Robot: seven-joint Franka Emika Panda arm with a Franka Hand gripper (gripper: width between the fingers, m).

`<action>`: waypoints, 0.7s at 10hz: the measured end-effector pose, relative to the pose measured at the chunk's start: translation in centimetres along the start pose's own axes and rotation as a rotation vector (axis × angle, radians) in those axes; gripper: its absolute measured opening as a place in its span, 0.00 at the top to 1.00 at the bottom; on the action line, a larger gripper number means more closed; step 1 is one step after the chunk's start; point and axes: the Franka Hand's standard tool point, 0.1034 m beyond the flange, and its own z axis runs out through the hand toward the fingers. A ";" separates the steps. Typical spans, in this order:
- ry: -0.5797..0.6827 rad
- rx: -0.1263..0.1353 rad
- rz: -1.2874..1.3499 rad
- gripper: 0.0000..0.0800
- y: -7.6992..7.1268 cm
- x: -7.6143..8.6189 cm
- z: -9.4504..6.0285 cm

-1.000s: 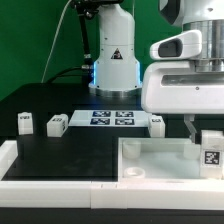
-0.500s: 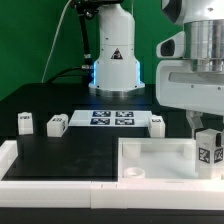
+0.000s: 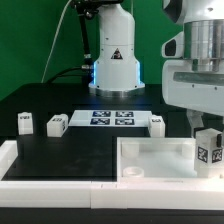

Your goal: Assemble one leg

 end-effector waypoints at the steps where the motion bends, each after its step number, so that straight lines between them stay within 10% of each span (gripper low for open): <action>1: 0.005 0.006 -0.068 0.31 0.0 0.0 0.1; 7: 0.008 -0.006 -0.928 0.19 0.0 -0.1 0.1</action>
Offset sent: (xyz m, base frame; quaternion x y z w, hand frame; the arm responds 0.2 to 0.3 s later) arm 0.0032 0.0059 -0.0032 0.0228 -0.0300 -0.3565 0.9335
